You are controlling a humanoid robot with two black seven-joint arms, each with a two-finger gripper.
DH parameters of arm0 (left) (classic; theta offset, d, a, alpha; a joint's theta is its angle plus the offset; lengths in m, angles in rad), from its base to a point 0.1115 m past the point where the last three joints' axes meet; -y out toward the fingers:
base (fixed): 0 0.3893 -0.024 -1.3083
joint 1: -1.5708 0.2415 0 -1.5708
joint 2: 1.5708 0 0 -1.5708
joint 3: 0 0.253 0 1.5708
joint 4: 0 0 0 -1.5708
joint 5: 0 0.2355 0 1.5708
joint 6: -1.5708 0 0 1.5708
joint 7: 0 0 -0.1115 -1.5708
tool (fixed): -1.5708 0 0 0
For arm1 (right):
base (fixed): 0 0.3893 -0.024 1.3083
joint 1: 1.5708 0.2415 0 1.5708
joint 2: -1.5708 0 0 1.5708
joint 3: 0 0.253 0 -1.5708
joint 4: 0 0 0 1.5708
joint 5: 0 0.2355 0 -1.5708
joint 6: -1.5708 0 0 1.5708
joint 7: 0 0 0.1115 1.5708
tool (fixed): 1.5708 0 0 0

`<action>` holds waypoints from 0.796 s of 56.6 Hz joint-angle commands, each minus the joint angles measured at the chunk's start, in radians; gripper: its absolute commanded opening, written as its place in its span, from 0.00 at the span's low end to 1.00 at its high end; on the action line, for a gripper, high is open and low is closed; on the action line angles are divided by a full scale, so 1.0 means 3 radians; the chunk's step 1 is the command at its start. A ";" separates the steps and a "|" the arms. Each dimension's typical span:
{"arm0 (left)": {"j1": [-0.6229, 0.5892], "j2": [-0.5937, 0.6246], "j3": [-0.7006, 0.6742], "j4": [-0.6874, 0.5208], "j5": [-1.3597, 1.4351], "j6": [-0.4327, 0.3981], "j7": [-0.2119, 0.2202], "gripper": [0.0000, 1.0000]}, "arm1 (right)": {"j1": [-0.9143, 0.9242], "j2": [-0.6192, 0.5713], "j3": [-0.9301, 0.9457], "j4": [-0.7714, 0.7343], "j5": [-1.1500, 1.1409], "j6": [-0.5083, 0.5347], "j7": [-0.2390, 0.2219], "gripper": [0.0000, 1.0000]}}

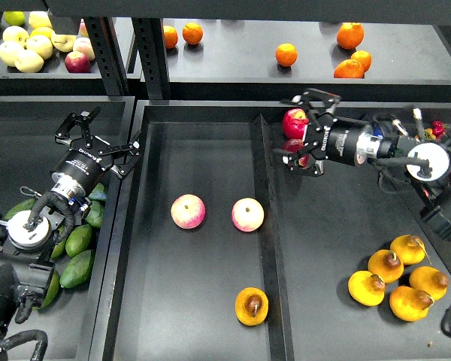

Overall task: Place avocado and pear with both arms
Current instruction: 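Move the right gripper toward the halved orange fruit in the middle bin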

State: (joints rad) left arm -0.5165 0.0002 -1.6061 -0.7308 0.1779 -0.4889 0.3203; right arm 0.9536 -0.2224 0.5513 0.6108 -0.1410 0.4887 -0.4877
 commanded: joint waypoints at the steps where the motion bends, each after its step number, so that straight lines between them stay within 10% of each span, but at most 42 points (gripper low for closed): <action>1: 0.0004 -0.0001 -0.0005 -0.0003 0.0000 0.0001 0.0001 0.96 | 0.0017 0.0051 -0.0268 0.0009 -0.0215 0.0000 -0.0003 0.99; 45: 0.0014 -0.0001 -0.0015 -0.0003 -0.0015 0.0001 -0.0004 0.97 | -0.0095 0.0097 -0.1393 0.0408 -0.0103 0.0000 -0.0003 0.99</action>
State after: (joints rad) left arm -0.5133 0.0000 -1.6107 -0.7317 0.1732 -0.4887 0.3194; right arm 0.9363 -0.1955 0.1855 0.6894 -0.1761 0.4887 -0.4888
